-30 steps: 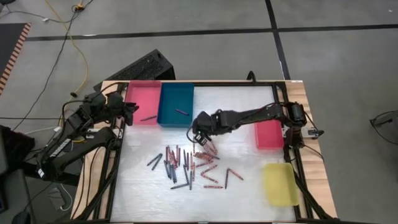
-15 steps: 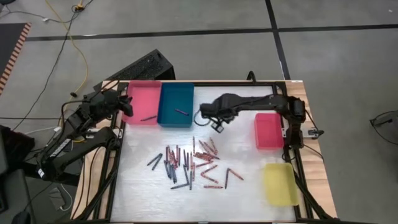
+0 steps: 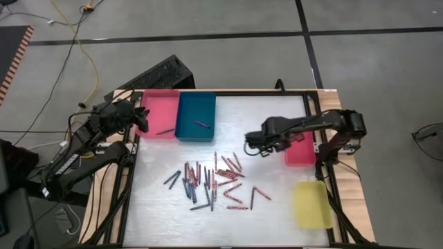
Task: Sort crayons
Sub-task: Put the red crayon into the small red bin
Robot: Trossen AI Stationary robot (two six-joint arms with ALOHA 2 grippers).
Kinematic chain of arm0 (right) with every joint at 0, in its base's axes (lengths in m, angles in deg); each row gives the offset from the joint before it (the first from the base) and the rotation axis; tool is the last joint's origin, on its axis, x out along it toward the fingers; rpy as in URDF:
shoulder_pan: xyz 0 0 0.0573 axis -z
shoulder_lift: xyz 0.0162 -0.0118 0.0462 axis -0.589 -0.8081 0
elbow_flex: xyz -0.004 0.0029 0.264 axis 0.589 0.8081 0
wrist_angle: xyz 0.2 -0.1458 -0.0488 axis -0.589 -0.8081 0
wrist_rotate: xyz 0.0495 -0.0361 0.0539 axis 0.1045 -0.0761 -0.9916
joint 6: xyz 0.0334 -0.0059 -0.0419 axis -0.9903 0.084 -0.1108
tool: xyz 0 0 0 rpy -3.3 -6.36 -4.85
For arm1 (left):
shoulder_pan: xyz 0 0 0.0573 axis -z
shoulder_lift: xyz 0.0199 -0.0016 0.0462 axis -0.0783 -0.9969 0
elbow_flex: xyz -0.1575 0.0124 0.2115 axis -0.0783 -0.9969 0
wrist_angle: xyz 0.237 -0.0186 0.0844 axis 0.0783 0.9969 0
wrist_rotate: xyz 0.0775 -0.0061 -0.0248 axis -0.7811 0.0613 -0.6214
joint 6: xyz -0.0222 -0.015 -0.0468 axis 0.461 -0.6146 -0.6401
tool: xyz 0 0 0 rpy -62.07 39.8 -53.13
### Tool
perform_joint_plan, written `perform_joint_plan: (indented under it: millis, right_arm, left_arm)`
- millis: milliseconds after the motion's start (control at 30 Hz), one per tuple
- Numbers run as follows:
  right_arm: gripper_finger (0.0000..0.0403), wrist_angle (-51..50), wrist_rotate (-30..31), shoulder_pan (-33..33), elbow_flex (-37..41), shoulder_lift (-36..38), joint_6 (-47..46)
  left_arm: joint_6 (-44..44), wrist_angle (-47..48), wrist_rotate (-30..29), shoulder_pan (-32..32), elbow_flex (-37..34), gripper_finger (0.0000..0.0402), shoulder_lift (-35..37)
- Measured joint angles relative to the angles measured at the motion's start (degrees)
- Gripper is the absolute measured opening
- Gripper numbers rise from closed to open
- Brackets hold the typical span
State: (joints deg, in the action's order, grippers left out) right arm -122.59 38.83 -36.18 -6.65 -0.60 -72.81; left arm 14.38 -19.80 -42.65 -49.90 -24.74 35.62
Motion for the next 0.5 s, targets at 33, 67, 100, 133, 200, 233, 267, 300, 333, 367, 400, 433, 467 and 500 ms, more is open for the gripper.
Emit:
perform_joint_plan:
  millis: [33, 67, 100, 133, 200, 233, 267, 300, 333, 367, 400, 433, 467, 500]
  right_arm:
    - [0.0, 0.0, -0.2, -0.3, 2.3, 0.8, -1.4]
    - [0.0, 0.0, -0.2, -0.7, 4.0, 1.5, -2.8]
    - [0.0, 0.3, -0.5, -0.9, 5.3, 2.2, -3.7]
    - [0.0, 0.6, -1.2, -1.2, 6.5, 2.8, -4.3]
    - [0.0, 0.4, -2.0, -1.1, 8.6, 4.7, -4.7]
    - [0.0, 0.4, -2.0, -0.6, 9.9, 5.7, -4.7]
    - [0.0, 0.4, -2.0, -0.1, 11.5, 6.4, -4.7]
    - [0.0, 0.9, -2.0, 0.7, 12.9, 7.2, -4.7]
    - [0.0, 2.2, -2.0, 1.5, 14.4, 7.9, -4.6]
    - [0.0, 3.5, -2.0, 2.2, 15.7, 8.5, -4.5]
    - [0.0, 4.8, -1.9, 3.1, 17.3, 9.2, -4.0]
    - [0.0, 6.8, -1.9, 4.1, 18.8, 10.0, -3.1]
    - [0.0, 9.2, -1.9, 5.2, 20.2, 10.7, -1.7]
    - [0.0, 11.9, -1.9, 6.4, 21.7, 11.3, -0.1]
  left_arm:
    - [-0.5, 0.1, -0.3, 0.0, 0.0, 0.011, 0.0]
    - [-1.2, 0.1, -0.9, 0.0, 0.0, 0.011, 0.0]
    - [-1.8, 0.2, -1.5, 0.0, 0.0, 0.011, 0.0]
    - [-2.5, 0.3, -1.9, 0.0, 0.0, 0.011, 0.0]
    - [-3.9, 0.3, -1.9, 0.0, 0.0, 0.011, 0.0]
    - [-4.0, 0.3, -1.9, 0.0, 0.0, 0.011, 0.0]
    - [-3.9, 0.4, -2.0, 0.0, 0.0, 0.011, 0.0]
    - [-3.7, 0.5, -2.0, 0.0, 0.0, 0.011, 0.0]
    - [-3.6, 0.5, -2.0, 0.0, 0.0, 0.011, 0.0]
    - [-3.7, 0.4, -2.3, 0.0, 0.0, 0.011, 0.0]
    - [-4.0, 0.4, -2.9, 0.0, 0.0, 0.011, 0.0]
    - [-4.2, 0.1, -3.8, 0.0, 0.0, 0.011, 0.0]
    - [-4.5, -0.1, -4.7, 0.0, 0.0, 0.011, 0.0]
    - [-4.7, -0.2, -5.5, 0.0, 0.0, 0.011, 0.0]
